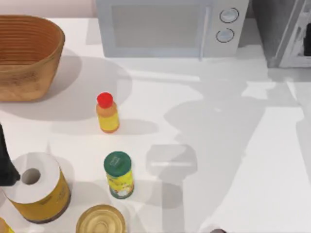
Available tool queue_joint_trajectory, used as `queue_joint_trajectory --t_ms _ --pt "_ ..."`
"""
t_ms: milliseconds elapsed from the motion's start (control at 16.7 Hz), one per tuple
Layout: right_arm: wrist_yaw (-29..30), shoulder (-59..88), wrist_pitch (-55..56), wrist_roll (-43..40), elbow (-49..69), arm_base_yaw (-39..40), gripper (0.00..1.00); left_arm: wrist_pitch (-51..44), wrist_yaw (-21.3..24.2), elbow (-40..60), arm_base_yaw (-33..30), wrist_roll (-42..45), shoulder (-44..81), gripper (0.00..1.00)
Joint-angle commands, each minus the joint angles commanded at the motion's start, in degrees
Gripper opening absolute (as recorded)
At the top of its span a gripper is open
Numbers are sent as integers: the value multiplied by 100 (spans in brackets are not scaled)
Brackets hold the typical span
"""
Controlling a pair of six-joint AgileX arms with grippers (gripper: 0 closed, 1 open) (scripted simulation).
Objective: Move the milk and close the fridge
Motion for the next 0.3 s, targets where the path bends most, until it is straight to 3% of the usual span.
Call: queue_joint_trajectory --t_ms 300 --pt "23 558 -164 16 714 -1 100 0 0 0 0 0 0 100"
